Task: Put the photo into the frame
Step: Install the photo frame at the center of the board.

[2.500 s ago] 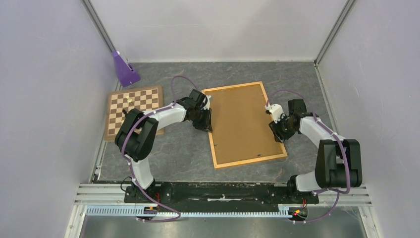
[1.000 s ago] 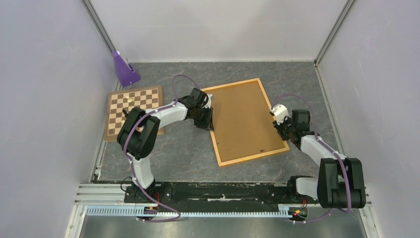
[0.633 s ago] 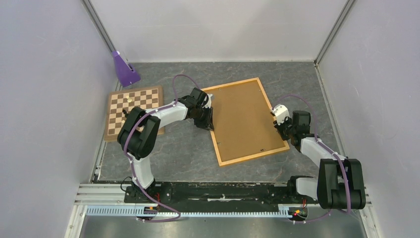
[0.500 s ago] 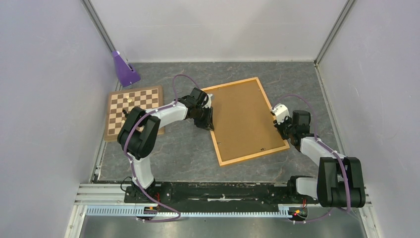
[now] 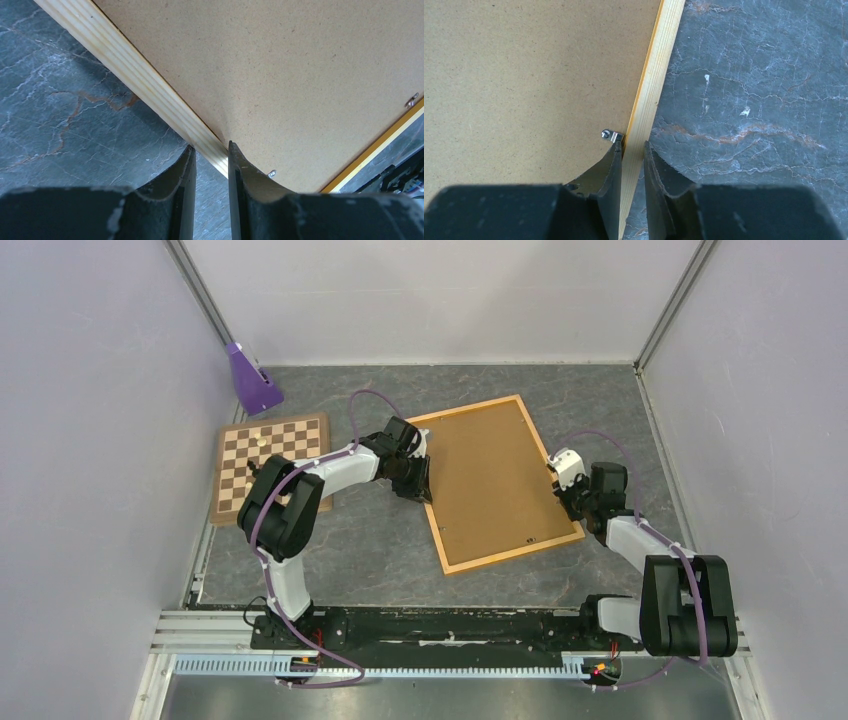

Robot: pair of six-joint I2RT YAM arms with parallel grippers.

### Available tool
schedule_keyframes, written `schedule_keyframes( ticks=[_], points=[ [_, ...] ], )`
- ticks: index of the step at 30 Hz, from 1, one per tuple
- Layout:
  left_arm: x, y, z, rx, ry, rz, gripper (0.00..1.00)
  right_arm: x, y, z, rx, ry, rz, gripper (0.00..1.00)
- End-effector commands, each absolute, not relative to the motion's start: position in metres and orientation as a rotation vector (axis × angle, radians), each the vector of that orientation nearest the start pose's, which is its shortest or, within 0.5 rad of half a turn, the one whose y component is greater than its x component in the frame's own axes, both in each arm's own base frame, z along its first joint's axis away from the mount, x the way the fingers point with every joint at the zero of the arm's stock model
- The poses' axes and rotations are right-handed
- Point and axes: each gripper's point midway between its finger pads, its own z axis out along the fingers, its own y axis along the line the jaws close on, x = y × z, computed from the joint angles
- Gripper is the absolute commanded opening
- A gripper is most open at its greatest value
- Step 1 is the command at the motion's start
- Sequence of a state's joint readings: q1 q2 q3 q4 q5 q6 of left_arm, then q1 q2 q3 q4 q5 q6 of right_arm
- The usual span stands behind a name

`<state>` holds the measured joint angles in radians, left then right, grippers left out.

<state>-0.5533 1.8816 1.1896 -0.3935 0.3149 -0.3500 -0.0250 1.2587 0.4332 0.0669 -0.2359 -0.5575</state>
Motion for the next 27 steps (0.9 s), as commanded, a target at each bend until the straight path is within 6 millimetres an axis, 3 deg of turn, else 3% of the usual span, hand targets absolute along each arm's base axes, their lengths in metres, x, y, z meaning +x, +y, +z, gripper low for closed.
schedule_keyframes(
  ticks=[1, 10, 15, 22, 27],
  points=[
    [0.292, -0.275, 0.016, 0.554, 2.752, -0.694, 0.02, 0.287, 0.029, 0.005, -0.76, 2.232, 0.11, 0.15],
    [0.291, -0.276, 0.016, 0.562, 2.752, -0.691, 0.02, 0.286, 0.033, 0.001, -0.751, 2.231, 0.14, 0.15],
    [0.291, -0.276, 0.016, 0.561, 2.752, -0.691, 0.02, 0.287, 0.03, 0.005, -0.743, 2.23, 0.121, 0.19],
    [0.295, -0.275, 0.018, 0.532, 2.748, -0.674, 0.02, 0.285, 0.028, 0.021, -0.754, 2.231, 0.107, 0.51],
    [0.301, -0.275, 0.019, 0.496, 2.734, -0.654, 0.02, 0.297, 0.028, 0.056, -0.754, 2.161, 0.078, 0.56]
  ],
)
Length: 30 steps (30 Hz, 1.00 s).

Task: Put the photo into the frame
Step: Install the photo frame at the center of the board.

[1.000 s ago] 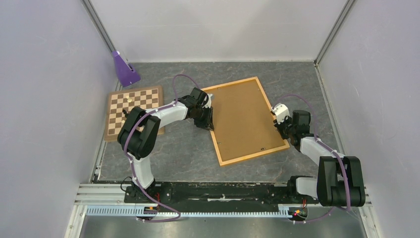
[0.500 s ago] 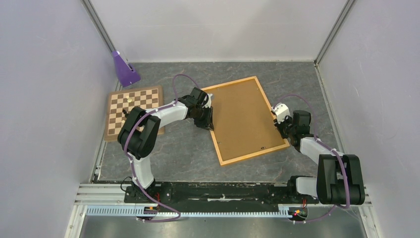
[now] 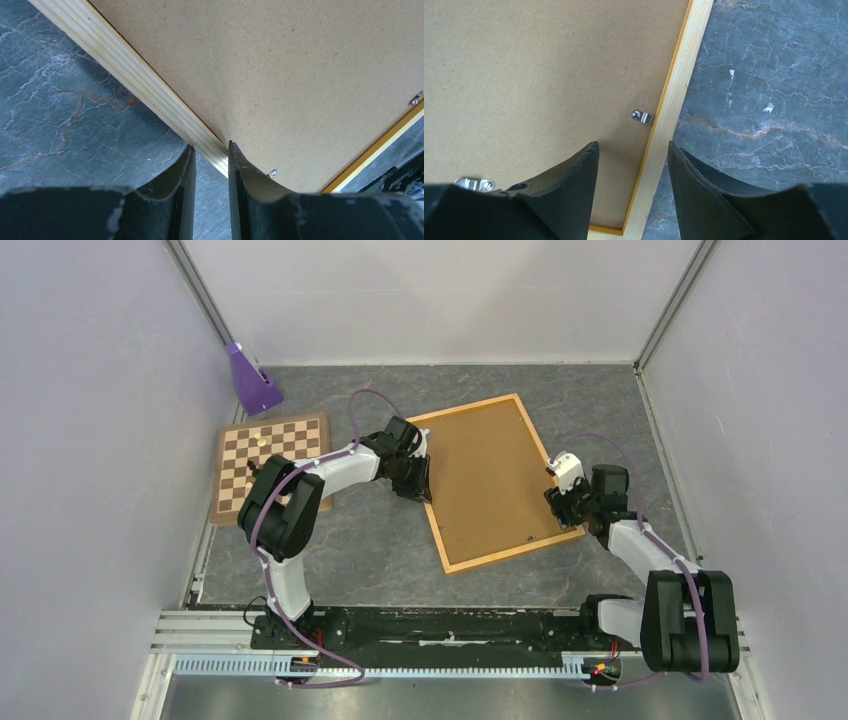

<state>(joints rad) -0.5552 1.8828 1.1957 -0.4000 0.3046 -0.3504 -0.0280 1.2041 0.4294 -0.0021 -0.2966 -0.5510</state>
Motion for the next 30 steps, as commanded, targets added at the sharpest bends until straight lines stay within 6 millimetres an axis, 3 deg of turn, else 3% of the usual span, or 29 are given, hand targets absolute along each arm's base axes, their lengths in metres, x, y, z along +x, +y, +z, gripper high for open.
schedule_keyframes(
  ticks=[1, 5, 8, 16, 22, 24, 30],
  points=[
    [0.302, -0.275, 0.02, 0.492, 2.731, -0.653, 0.02, 0.298, 0.029, 0.064, -0.747, 2.146, 0.083, 0.56],
    [0.305, -0.275, 0.021, 0.477, 2.724, -0.643, 0.02, 0.303, 0.037, 0.088, -0.757, 2.115, 0.132, 0.57],
    [0.307, -0.275, 0.024, 0.47, 2.714, -0.643, 0.02, 0.302, 0.04, 0.093, -0.773, 2.132, 0.162, 0.57],
    [0.308, -0.276, 0.034, 0.364, 2.665, -0.722, 0.02, 0.289, 0.023, 0.059, -0.692, 2.291, 0.098, 0.53],
    [0.288, -0.293, 0.04, 0.286, 2.633, -0.943, 0.03, 0.297, 0.012, 0.051, -0.598, 2.345, 0.044, 0.46],
    [0.286, -0.295, 0.044, 0.283, 2.615, -0.97, 0.11, 0.297, 0.008, 0.045, -0.572, 2.377, 0.025, 0.45],
    [0.29, -0.291, 0.058, 0.308, 2.568, -0.938, 0.45, 0.302, 0.002, 0.037, -0.557, 2.39, 0.0, 0.43]
  ],
)
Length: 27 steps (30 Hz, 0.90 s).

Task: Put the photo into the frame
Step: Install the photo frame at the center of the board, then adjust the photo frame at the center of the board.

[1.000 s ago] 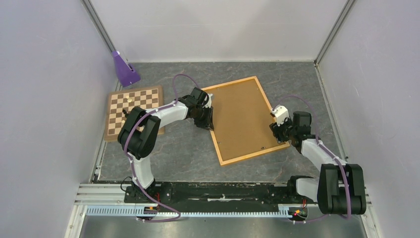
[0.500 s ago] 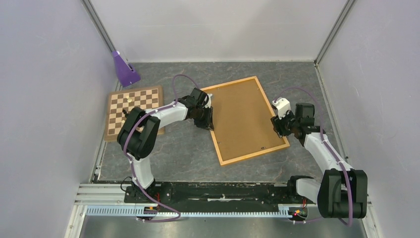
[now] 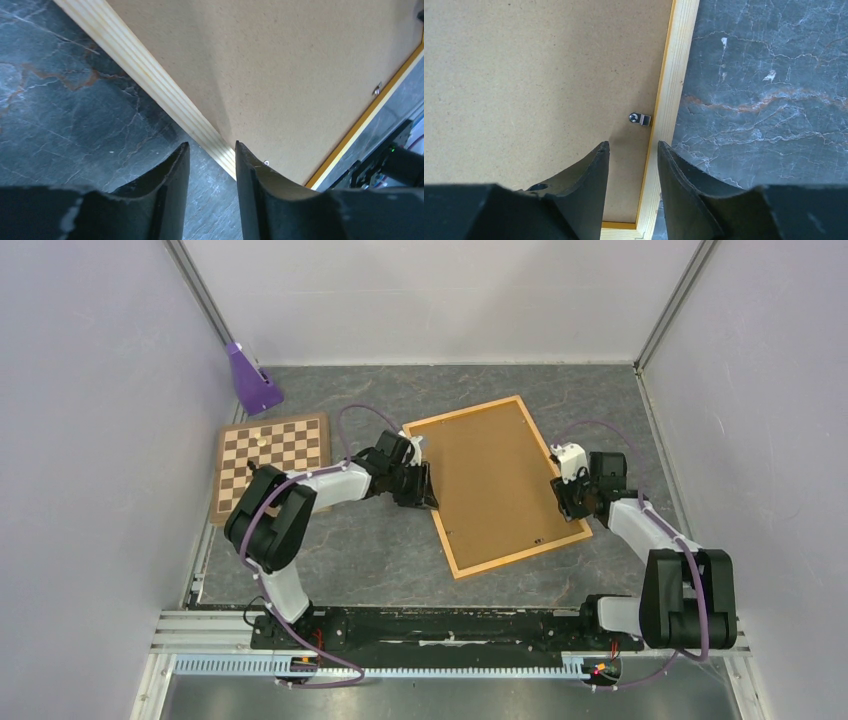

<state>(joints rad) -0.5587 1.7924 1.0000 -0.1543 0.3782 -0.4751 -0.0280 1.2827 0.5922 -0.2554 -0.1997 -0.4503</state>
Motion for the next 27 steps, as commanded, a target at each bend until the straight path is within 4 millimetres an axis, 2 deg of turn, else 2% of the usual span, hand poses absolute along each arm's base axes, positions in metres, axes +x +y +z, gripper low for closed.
schedule_keyframes(
  ticks=[1, 5, 9, 17, 21, 27],
  points=[
    [0.291, -0.29, 0.061, 0.315, 2.557, -0.932, 0.49, 0.304, 0.001, 0.038, -0.552, 2.383, -0.005, 0.43],
    [0.298, -0.285, 0.079, 0.353, 2.493, -0.883, 0.62, 0.317, -0.004, 0.049, -0.539, 2.347, -0.018, 0.43],
    [0.309, -0.28, 0.091, 0.394, 2.46, -0.826, 0.66, 0.338, -0.006, 0.058, -0.531, 2.326, -0.023, 0.45],
    [0.34, -0.268, 0.119, 0.515, 2.384, -0.683, 0.68, 0.371, -0.002, 0.047, -0.51, 2.339, 0.025, 0.44],
    [0.351, -0.261, 0.125, 0.531, 2.385, -0.659, 0.7, 0.383, 0.002, 0.039, -0.503, 2.349, 0.068, 0.41],
    [0.361, -0.254, 0.122, 0.54, 2.399, -0.664, 0.71, 0.395, 0.005, 0.034, -0.518, 2.349, 0.119, 0.29]
  ],
)
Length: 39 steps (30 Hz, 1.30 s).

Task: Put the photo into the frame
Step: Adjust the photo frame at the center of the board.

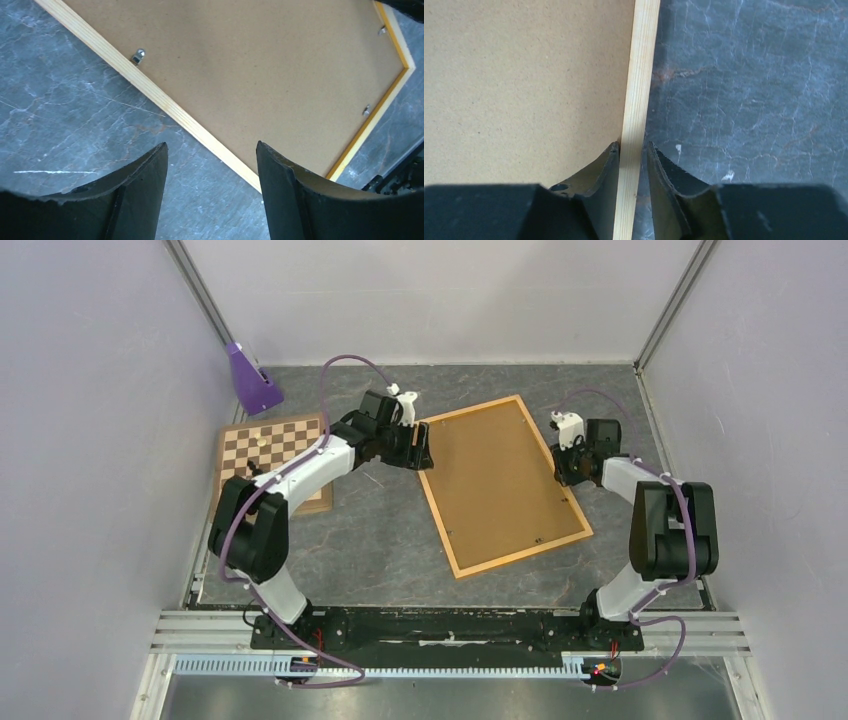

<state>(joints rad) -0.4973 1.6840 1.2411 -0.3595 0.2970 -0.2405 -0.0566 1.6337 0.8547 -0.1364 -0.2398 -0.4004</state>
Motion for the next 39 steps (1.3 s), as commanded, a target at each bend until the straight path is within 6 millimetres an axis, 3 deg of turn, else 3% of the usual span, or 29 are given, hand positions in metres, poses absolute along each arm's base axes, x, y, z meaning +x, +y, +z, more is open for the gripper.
schedule_keyframes(
  ticks=[1, 17, 25, 31, 39],
  points=[
    [0.364, -0.252, 0.121, 0.539, 2.402, -0.658, 0.71, 0.397, 0.006, 0.034, -0.532, 2.347, 0.125, 0.27],
    [0.435, -0.22, 0.128, 0.65, 2.324, -0.46, 0.72, 0.435, 0.035, 0.03, -1.053, 2.179, 0.324, 0.06],
    [0.468, -0.218, 0.117, 0.748, 2.313, -0.436, 0.73, 0.424, 0.065, 0.017, -1.372, 2.064, 0.401, 0.04],
    [0.477, -0.226, 0.097, 0.816, 2.372, -0.466, 0.74, 0.404, 0.101, 0.013, -1.534, 1.982, 0.446, 0.04],
    [0.469, -0.209, 0.065, 0.872, 2.472, -0.367, 0.76, 0.401, 0.127, 0.02, -1.602, 1.912, 0.468, 0.04]
  ],
)
